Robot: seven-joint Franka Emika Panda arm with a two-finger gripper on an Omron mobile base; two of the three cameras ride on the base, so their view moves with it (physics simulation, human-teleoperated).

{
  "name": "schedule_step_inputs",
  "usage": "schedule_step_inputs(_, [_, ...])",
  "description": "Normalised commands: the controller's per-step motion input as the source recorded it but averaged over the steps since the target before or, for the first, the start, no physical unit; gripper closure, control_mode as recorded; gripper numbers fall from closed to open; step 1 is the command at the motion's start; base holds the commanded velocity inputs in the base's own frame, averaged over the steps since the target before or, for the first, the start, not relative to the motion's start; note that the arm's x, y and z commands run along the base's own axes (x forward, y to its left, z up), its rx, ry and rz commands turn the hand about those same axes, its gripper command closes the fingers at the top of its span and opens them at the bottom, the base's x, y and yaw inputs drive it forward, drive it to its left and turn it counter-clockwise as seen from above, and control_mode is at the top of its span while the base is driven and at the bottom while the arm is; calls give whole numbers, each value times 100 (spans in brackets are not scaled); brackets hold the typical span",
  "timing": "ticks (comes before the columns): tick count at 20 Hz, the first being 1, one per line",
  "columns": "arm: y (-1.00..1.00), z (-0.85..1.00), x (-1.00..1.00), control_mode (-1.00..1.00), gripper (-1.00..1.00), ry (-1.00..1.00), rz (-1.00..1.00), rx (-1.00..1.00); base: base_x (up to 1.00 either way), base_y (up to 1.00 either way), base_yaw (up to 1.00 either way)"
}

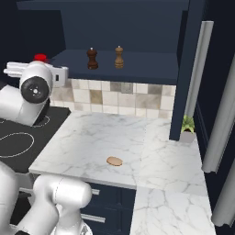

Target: There are various items on the counter. Only move the condiments/shakers into the cabinet.

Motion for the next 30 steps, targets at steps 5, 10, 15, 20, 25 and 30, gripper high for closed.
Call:
schedule_step_inputs(5, [9,29,3,-100,100,2,-6,-1,0,0,0])
schedule_step_inputs(10, [-33,0,8,-100,100,4,-10,0,0,0,0])
schedule_step_inputs(15, [2,0,23,-100,100,0,-3,-1,0,0,0])
schedule_step_inputs(20, [9,0,47,-100,100,0,-8,0,0,0,0])
schedule_step_inputs(25, [2,0,58,-100,100,0,-7,0,0,0,0])
schedule_step_inputs(30, [5,0,75,-100,100,0,-7,-1,0,0,0])
